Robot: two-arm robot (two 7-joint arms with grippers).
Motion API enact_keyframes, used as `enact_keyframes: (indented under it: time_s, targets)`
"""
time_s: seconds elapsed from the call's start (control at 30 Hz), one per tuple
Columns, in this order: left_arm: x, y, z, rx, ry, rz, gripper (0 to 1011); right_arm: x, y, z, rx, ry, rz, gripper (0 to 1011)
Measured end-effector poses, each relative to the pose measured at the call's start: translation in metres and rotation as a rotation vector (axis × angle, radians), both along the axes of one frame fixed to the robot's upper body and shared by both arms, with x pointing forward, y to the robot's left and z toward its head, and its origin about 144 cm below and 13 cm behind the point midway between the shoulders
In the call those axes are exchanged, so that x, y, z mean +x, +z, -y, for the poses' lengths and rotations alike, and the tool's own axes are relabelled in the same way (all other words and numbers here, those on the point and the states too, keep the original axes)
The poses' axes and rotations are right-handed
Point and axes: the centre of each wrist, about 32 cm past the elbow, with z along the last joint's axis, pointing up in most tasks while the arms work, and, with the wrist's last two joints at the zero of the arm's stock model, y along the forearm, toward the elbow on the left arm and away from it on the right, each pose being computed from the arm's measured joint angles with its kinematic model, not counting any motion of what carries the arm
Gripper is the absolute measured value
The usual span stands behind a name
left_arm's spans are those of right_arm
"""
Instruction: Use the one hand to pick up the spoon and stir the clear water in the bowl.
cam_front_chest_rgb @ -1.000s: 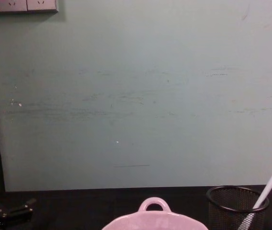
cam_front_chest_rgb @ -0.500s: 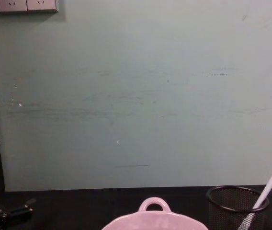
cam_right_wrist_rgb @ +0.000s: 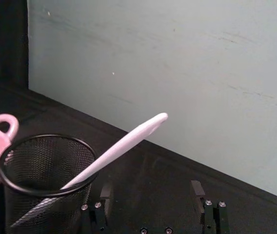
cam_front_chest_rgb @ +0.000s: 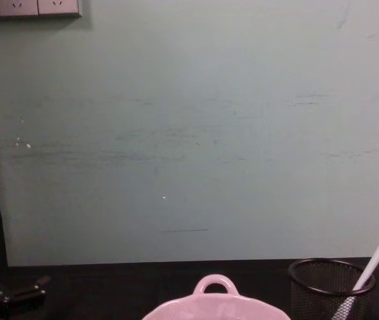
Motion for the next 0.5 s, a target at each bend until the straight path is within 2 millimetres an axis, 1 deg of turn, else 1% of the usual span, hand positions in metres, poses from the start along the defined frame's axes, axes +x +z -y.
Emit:
enact_keyframes:
  time_s: [0.1, 0.23, 0.3, 0.43, 0.5]
  targets:
    - [0.0, 0.0, 0.0, 0.0, 0.0, 0.0, 1011, -0.01, 0.001, 0.002, 0.02, 0.005, 0.005, 1003]
    - [0.0, 0.0, 0.0, 0.0, 0.0, 0.0, 1011, -0.028, 0.002, 0.005, 0.07, 0.004, 0.003, 1002]
    - [0.0, 0.0, 0.0, 0.0, 0.0, 0.0, 1011, -0.033, 0.003, 0.004, 0.092, 0.008, 0.001, 1003]
    - [0.0, 0.0, 0.0, 0.0, 0.0, 0.0, 1011, -0.048, 0.005, -0.001, 0.172, 0.016, -0.006, 1003]
    - [0.0, 0.0, 0.0, 0.0, 0.0, 0.0, 1011, -0.052, 0.007, -0.004, 0.2, 0.018, -0.007, 1003]
